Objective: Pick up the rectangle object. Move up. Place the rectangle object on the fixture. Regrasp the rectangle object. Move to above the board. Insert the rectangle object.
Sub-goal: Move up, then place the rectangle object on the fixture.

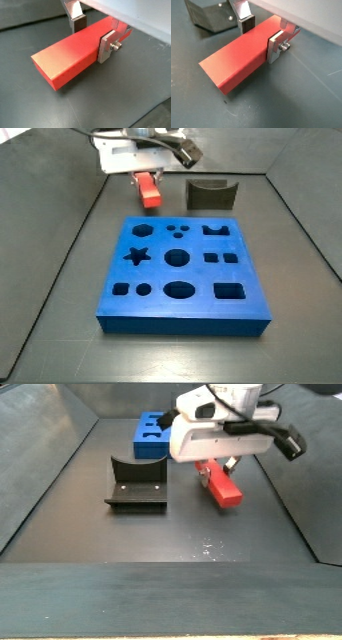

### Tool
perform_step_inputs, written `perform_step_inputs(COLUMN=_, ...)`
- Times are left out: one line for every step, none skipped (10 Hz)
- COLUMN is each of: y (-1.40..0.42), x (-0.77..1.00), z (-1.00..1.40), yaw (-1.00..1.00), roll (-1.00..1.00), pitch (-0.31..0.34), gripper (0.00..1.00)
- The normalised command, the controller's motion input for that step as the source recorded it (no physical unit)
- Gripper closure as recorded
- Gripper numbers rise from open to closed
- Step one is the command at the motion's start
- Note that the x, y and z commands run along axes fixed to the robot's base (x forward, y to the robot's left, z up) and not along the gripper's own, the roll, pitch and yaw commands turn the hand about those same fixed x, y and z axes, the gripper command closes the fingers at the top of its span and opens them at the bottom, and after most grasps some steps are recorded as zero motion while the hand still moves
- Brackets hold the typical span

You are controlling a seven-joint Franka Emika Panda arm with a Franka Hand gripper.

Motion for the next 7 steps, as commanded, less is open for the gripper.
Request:
perform_step_inputs(y=0.02, x=-0.02, z=0.67, yaw=-0.03, roll=0.08, pitch=0.066, gripper=1.00)
perform_step_inputs(y=0.01, x=-0.02, z=0.56, yaw=-0.03, roll=0.09, pitch=0.072, gripper=1.00)
perform_step_inputs(y=0.01, x=-0.03, z=0.42, yaw=-0.02, roll=0.11, pitch=0.070, gripper=1.00)
perform_step_inputs(y=0.00, x=-0.03, z=0.32, yaw=-0.01, roll=0.13, pitch=0.067, gripper=1.00)
perform_step_inputs(y=0.00, x=-0.03, z=0.22, yaw=0.00, roll=0.14, pitch=0.066, gripper=1.00)
perform_step_inputs(y=0.00, x=0.00, z=1.00, yaw=0.00, roll=0.00, pitch=0.000, gripper=1.00)
perform_step_inputs(y=0.00, x=0.01, z=1.00, yaw=0.02, roll=0.00, pitch=-0.001, gripper=1.00)
